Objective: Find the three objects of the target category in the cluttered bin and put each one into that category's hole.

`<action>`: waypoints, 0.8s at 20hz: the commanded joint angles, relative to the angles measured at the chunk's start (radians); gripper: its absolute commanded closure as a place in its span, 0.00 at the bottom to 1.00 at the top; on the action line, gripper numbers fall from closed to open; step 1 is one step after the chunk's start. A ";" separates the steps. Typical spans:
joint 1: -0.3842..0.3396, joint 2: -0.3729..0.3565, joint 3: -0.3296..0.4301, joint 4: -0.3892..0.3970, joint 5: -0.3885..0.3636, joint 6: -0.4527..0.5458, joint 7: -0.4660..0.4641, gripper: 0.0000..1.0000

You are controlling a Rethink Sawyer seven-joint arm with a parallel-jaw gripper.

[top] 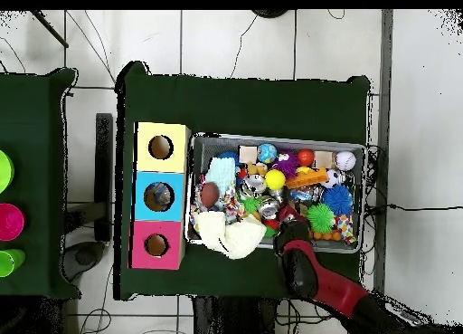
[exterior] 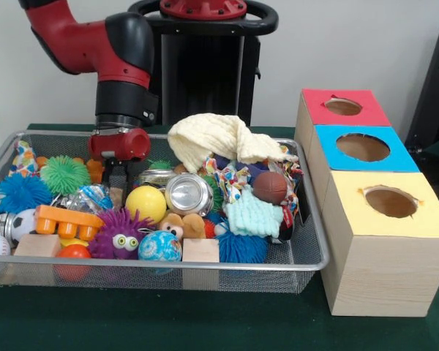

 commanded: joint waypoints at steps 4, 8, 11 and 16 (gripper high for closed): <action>-0.008 -0.068 0.110 -0.058 0.095 0.181 0.229 0.00; -0.028 -0.086 0.131 -0.053 0.109 0.257 0.227 0.00; -0.044 -0.103 0.151 -0.042 0.122 0.304 0.228 0.00; -0.073 -0.117 0.192 -0.029 0.137 0.360 0.231 0.00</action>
